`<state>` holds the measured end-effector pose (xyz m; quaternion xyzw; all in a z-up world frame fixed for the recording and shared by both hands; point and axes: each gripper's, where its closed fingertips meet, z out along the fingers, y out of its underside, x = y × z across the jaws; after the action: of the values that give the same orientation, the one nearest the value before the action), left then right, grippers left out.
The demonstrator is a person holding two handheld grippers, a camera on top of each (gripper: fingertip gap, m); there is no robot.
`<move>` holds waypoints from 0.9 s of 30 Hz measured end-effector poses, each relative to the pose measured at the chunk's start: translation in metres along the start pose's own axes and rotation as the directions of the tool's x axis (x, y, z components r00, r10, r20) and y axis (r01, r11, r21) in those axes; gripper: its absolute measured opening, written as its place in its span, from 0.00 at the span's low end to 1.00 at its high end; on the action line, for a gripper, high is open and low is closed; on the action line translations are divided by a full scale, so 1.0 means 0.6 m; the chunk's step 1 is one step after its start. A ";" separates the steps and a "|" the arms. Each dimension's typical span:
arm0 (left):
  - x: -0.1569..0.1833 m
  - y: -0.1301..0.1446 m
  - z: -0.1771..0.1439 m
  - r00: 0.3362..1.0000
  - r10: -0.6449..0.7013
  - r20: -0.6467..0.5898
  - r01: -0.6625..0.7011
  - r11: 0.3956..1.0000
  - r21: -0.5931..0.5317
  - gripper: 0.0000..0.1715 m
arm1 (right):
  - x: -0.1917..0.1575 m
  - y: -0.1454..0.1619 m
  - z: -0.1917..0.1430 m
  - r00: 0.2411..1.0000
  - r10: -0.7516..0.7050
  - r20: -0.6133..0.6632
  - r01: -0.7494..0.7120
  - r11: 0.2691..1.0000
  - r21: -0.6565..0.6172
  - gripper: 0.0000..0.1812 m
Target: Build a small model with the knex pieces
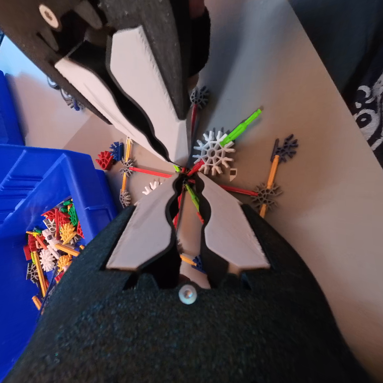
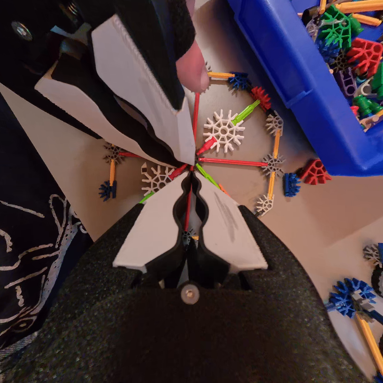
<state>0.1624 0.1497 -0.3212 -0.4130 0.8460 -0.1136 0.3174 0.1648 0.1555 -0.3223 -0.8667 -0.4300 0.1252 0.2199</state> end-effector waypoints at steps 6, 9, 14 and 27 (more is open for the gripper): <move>0.003 -0.001 0.004 1.000 0.019 -0.022 -0.019 1.000 0.004 0.04 | 0.000 0.001 0.001 0.999 -0.023 0.036 0.027 0.993 -0.115 0.00; 0.004 -0.002 0.006 0.999 0.027 -0.028 -0.027 1.000 0.011 0.03 | 0.000 0.001 0.001 0.998 -0.046 0.054 0.054 0.984 -0.170 0.00; 0.002 -0.001 0.009 0.998 -0.009 -0.054 0.011 0.999 0.041 0.05 | 0.000 0.002 0.002 0.994 -0.078 0.079 0.095 0.966 -0.239 0.00; -0.007 0.002 0.015 0.996 -0.081 -0.044 0.084 0.994 0.075 0.11 | -0.002 -0.004 0.001 0.986 0.073 0.152 -0.063 0.995 -0.072 0.04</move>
<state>0.1694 0.1545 -0.3267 -0.4327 0.8295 -0.1675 0.3109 0.1621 0.1559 -0.3216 -0.8754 -0.4197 0.1848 0.1526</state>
